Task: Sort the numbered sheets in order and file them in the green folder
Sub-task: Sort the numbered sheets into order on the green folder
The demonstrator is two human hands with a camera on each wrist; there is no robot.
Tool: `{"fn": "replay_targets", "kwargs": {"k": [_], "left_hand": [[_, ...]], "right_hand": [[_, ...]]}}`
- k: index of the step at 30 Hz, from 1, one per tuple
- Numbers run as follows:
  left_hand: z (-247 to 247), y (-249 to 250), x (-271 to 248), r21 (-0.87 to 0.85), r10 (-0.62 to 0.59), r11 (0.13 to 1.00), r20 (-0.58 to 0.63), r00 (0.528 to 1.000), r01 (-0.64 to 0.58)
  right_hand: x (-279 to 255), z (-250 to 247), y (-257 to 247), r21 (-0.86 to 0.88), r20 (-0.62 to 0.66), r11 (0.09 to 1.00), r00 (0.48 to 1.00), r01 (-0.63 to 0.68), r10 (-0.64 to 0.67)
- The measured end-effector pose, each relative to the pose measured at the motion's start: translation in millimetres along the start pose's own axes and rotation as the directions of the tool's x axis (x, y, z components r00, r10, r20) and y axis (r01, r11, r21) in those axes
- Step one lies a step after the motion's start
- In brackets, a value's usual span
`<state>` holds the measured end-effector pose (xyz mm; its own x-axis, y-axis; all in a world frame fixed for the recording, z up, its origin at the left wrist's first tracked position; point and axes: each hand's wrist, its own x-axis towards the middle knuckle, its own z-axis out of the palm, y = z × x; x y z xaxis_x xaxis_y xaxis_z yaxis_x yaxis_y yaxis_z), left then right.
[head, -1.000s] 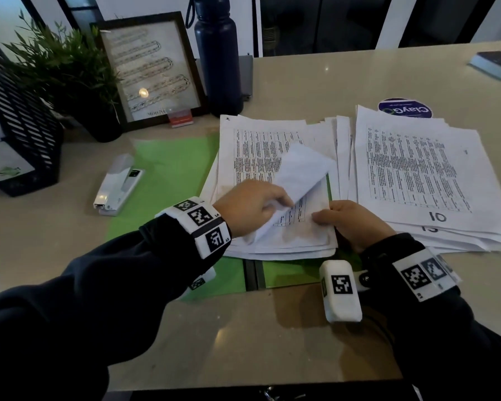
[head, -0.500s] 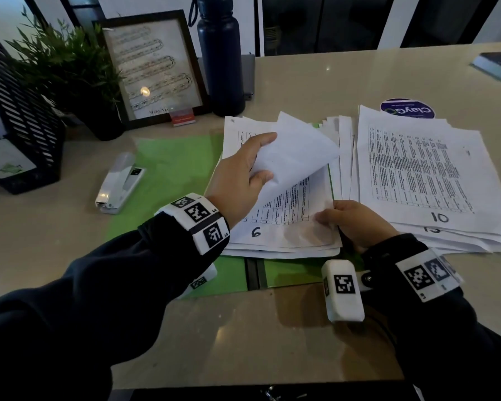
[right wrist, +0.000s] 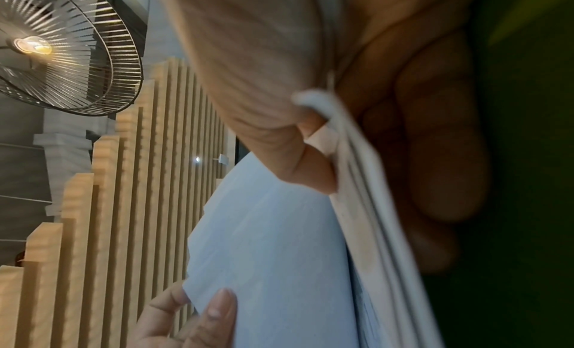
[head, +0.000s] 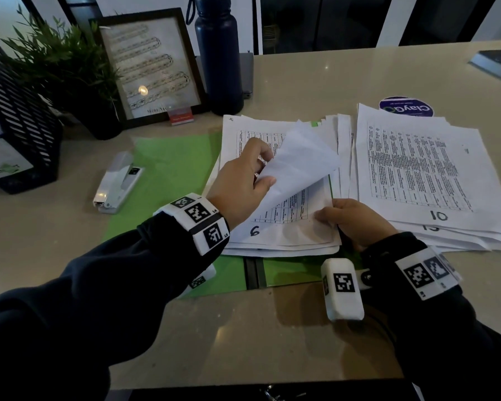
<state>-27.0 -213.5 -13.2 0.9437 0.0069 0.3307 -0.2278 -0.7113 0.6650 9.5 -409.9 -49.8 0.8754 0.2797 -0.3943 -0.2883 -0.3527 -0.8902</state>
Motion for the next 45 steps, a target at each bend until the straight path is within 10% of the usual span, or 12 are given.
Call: {"fn": "replay_targets", "kwargs": {"k": [11,18,22,26,31,45], "left_hand": [[-0.9,2.9,-1.7,0.096,0.088,0.990,0.145,0.985,-0.103],[5.0,6.6,-6.2,0.046,0.002,0.998,0.618,0.786,-0.038],[2.9,6.8,-4.6,0.152,0.050,0.976,0.536,0.843,-0.155],[-0.8,5.0,-1.7,0.123,0.108,0.985,0.090,0.990,-0.119],[-8.0,7.2,-1.3,0.014,0.106,0.994,-0.312,0.944,-0.107],[-5.8,11.2,-2.2,-0.045,0.003,0.999,-0.234,0.972,-0.013]], "right_hand": [[1.4,-0.9,1.2,-0.019,0.005,1.000,1.000,-0.013,0.013],[5.4,-1.4,3.0,0.084,-0.051,0.996,0.999,-0.012,0.017],[2.8,0.4,-0.7,0.066,-0.068,0.998,0.997,-0.018,0.022],[0.8,-1.3,-1.8,0.061,0.017,0.997,0.999,-0.037,0.036],[5.7,-2.3,1.6,-0.004,0.032,1.000,0.999,-0.001,0.002],[4.7,-1.7,1.9,0.011,0.019,1.000,1.000,0.000,0.000]]}}
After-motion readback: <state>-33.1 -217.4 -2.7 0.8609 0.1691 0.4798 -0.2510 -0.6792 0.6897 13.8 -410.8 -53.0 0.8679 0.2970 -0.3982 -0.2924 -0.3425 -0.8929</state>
